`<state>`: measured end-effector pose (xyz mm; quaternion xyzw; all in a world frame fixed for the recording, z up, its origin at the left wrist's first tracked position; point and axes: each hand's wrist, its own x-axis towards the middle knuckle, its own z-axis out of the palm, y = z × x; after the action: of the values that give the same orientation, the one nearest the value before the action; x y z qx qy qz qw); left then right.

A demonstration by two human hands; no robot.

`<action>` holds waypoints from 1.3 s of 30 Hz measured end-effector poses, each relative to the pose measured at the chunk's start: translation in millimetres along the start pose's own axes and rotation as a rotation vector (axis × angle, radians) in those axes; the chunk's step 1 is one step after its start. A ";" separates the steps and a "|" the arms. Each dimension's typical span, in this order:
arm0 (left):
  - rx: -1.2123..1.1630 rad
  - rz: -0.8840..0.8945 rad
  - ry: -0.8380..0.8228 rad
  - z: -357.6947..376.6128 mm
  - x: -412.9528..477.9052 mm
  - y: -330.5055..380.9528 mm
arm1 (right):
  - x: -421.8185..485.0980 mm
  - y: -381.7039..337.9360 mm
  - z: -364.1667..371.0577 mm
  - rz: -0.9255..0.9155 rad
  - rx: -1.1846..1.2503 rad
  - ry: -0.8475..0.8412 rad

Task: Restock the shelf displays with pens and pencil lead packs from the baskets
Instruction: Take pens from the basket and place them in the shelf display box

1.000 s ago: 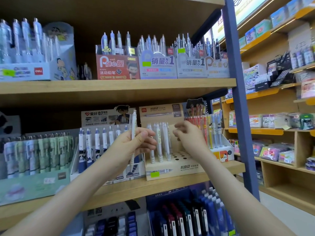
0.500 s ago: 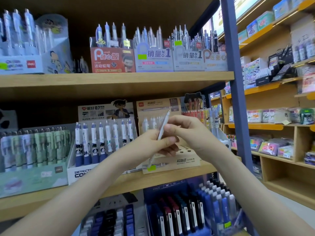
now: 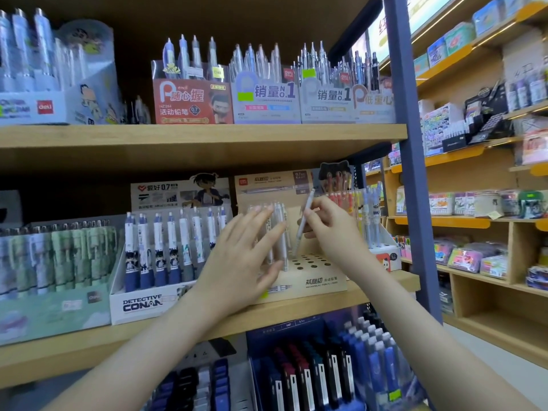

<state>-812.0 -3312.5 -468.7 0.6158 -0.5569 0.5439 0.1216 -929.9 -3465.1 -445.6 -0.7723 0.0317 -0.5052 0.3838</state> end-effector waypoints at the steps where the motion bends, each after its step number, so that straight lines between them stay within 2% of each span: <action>1: 0.005 0.002 0.010 0.2 0.2 -0.5 | 1.4 0.1 0.4 0.008 -0.010 -0.017; 6: 0.026 -0.032 0.025 1.6 -1.2 -1.1 | 10.3 0.6 4.0 0.057 -0.035 -0.050; 13: 0.042 -0.023 0.033 2.5 0.9 -3.2 | 14.9 5.4 11.9 -0.090 -0.137 -0.118; 20: 0.060 -0.043 -0.026 0.7 5.6 -7.5 | 16.3 7.7 11.6 -0.093 -0.262 -0.167; 28: 0.065 -0.024 -0.021 -2.4 6.7 -8.2 | 15.2 7.8 11.4 -0.071 -0.421 -0.279; 32: 0.051 -0.028 -0.029 -2.1 6.8 -7.0 | 4.1 5.5 9.1 -0.062 -0.382 -0.194; 35: 0.041 -0.034 -0.034 -7.9 2.3 -3.2 | -18.1 -7.5 6.4 -0.077 -0.304 -0.052; 39: -0.080 -0.152 -0.014 -32.1 -26.7 11.9 | -74.5 -37.8 16.9 -0.174 -0.208 0.091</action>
<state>-833.2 -3277.7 -483.5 0.6549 -0.5306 0.5061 0.1829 -965.4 -3396.5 -481.7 -0.7838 0.0341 -0.5653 0.2547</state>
